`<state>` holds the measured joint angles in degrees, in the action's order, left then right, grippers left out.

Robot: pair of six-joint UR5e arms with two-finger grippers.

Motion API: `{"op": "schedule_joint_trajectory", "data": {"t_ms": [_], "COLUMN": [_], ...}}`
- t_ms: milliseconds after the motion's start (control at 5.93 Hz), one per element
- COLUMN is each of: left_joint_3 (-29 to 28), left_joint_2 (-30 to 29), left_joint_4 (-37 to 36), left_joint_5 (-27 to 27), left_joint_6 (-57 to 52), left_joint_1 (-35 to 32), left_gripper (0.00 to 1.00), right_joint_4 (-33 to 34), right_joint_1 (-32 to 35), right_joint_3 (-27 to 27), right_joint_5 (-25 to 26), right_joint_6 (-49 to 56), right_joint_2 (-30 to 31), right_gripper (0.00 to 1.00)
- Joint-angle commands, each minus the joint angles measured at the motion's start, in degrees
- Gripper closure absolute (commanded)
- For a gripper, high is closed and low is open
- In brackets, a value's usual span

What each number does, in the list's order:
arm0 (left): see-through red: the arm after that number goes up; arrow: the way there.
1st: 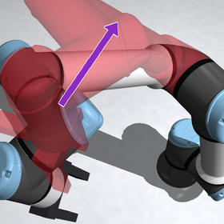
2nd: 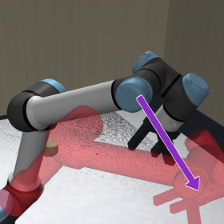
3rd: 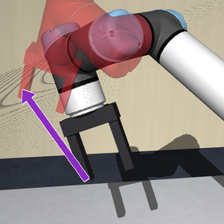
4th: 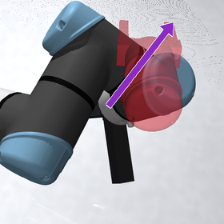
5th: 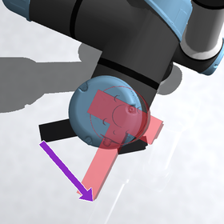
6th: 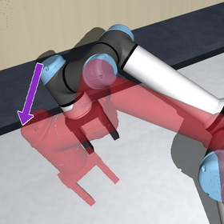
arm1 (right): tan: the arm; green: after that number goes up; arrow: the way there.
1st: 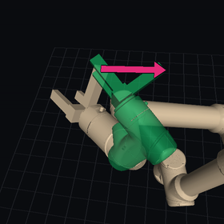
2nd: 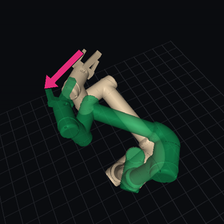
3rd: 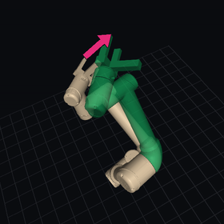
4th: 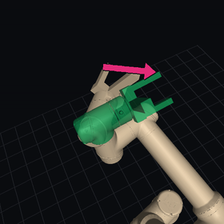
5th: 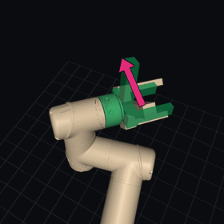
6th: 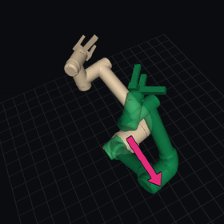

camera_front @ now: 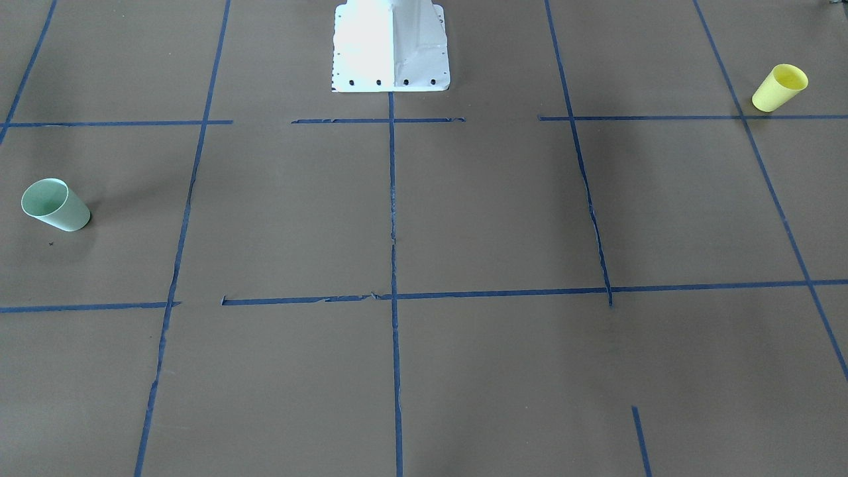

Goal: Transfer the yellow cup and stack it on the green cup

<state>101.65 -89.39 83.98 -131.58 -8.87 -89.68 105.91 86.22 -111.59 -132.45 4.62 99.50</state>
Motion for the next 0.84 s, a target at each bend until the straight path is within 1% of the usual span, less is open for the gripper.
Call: {"op": "schedule_joint_trajectory", "data": {"t_ms": [0,169,337,506,674], "left_joint_3": [5.82,7.24,7.77,8.47,9.79], "left_joint_2": [-0.96,-0.53,-0.44,0.7,2.45], "left_joint_4": [0.31,1.61,4.41,6.61,10.29], "left_joint_5": [-0.25,0.01,1.14,3.76,8.75], "left_joint_6": [3.84,5.25,10.84,16.03,25.56], "left_joint_1": [-0.06,0.03,0.9,3.61,8.86], "left_gripper": [0.0,0.0,0.0,0.0,0.0], "right_joint_4": [0.0,0.0,0.0,0.0,0.0], "right_joint_1": [0.0,0.0,0.0,0.0,0.0], "right_joint_3": [-0.12,-0.12,-0.12,-0.12,-0.03], "right_joint_5": [0.0,0.0,0.0,0.0,0.0], "right_joint_6": [0.04,-0.05,-0.05,-0.05,0.04], "right_joint_2": [0.08,0.08,0.08,0.08,0.08], "right_gripper": [0.0,0.0,0.0,0.0,0.0]}}
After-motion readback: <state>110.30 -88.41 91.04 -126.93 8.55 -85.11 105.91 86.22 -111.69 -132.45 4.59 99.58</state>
